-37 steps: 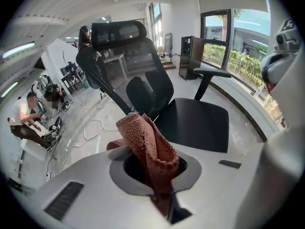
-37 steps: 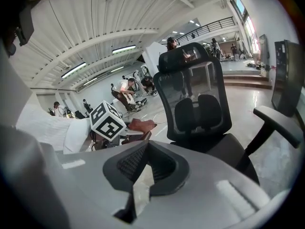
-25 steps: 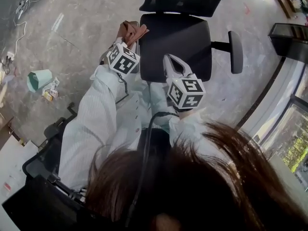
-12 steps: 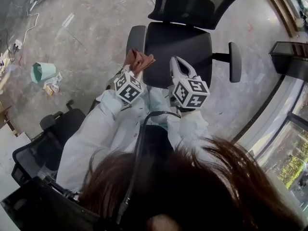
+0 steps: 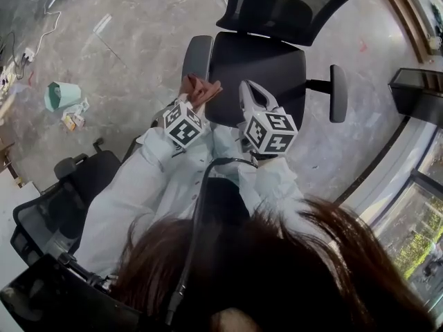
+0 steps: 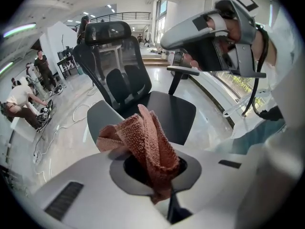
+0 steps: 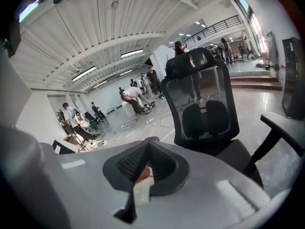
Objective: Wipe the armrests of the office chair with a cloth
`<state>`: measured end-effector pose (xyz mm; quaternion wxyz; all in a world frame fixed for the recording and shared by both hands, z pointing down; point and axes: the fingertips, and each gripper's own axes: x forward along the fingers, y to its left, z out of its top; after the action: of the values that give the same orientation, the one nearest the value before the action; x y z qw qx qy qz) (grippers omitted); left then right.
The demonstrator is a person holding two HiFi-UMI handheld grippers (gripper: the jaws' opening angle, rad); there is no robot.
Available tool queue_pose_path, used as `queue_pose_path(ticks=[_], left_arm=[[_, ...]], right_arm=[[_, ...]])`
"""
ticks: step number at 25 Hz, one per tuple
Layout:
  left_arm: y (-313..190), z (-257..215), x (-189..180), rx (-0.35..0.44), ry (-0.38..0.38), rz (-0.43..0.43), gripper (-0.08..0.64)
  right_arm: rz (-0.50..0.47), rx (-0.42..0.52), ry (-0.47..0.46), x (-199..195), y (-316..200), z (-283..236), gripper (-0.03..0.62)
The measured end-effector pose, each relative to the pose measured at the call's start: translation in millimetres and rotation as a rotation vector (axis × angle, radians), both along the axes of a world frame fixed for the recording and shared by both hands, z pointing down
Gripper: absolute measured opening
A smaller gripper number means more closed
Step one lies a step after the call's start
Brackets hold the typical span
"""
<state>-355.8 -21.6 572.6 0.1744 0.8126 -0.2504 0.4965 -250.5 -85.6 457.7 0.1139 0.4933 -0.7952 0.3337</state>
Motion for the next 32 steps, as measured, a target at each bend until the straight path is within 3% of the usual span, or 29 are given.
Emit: queue_pose_path(ticks=[14, 19, 25, 32], left_arm=[[-162, 22, -4, 0.062, -0.027, -0.054, 0.037], [-201, 29, 2, 0.102, -0.090, -0.004, 0.037], [-197, 28, 1, 0.079, -0.053, -0.052, 0.037], [-126, 15, -5, 0.064, -0.046, -0.030, 0.037]], right_arm=[[0.022, -0.087, 0.033, 10, -1, 37, 0.000], [0.047, -0.105, 0.027, 14, -8, 47, 0.000], [0.067, -0.102, 0.022, 19, -9, 45, 0.000], [0.052, -0.063, 0.009, 15, -6, 27, 0.000]])
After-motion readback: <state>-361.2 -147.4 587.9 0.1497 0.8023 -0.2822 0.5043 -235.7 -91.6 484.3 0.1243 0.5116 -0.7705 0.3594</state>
